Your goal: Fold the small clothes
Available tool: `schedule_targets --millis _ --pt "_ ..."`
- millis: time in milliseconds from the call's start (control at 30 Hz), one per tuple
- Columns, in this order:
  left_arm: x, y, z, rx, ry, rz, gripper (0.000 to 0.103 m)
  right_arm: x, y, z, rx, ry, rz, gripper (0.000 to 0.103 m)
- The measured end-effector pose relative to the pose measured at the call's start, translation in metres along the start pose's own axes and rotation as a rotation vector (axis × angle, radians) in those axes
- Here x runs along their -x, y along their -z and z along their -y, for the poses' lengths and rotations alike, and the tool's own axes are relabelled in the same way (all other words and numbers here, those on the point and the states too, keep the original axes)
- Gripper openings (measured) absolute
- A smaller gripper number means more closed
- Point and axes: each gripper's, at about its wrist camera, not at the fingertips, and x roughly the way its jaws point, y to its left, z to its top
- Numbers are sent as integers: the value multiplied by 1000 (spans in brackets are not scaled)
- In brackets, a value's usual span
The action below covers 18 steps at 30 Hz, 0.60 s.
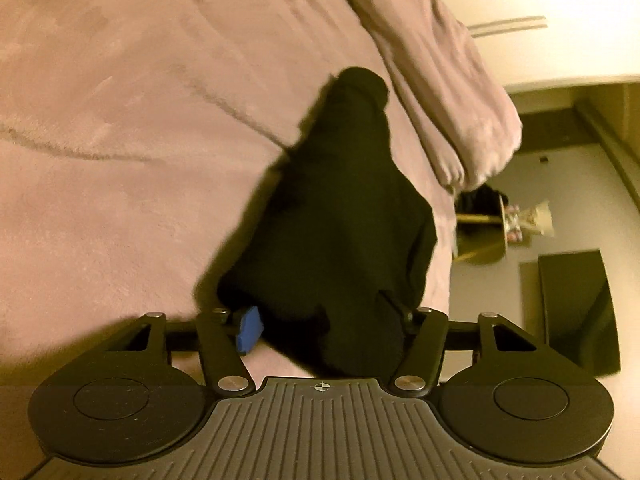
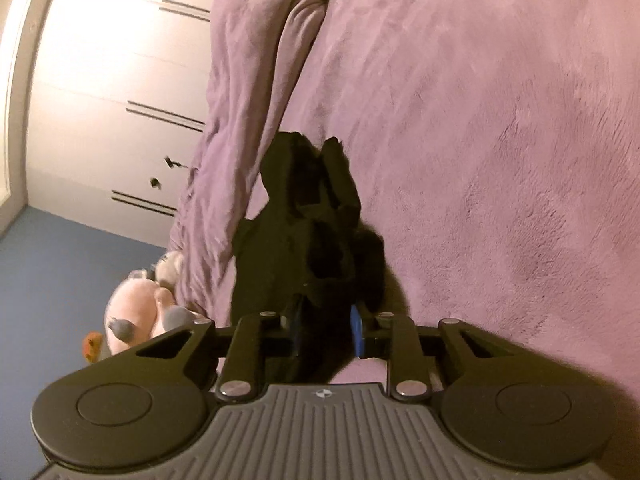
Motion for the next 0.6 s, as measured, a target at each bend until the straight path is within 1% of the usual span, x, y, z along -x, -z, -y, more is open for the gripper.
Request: schedule_targets --millis 33,100,167,200,233,267,333,367,400,433,467,500,533,600 --pt "-1 -1 -2 10 -4 5 58 -1 -1 1 -11 -3 0 27" --pt "-2 -3 -4 23 -10 13 55 -4 -1 2 -24 -10 2 28" --pt "-2 -5 -4 26 -29 17 41 -8 -3 0 -27 -9 2 28" --pt "-1 -7 -5 23 -37 19 38 -11 -3 -1 -22 -4 4 28" --pt "0 -8 -6 23 -38 24 31 -13 -3 -4 -5 11 10 26" --pt "1 -10 -7 25 -34 29 21 -14 -3 -7 18 30 9 18" --pt "8 -13 -9 29 -19 46 13 -16 -2 -17 89 90 10 15" --pt "12 -15 -9 26 -7 58 13 -15 -2 -19 93 79 11 14" --pt "16 -17 -10 20 1 66 13 -12 -2 -15 41 13 7 13" --pt "20 -19 -11 11 4 73 12 -9 -3 -7 -52 -84 -3 13" --pt "23 -20 -11 -1 14 71 12 -7 -3 -1 -102 -132 -2 12" --pt "24 -21 -11 -14 8 71 11 -5 -4 -1 -88 -115 3 12" --pt "25 -20 -12 -29 -7 65 11 -4 -4 -5 -11 -48 9 12" --pt "23 -18 -12 -70 -68 44 11 -10 0 -13 146 109 -18 13"
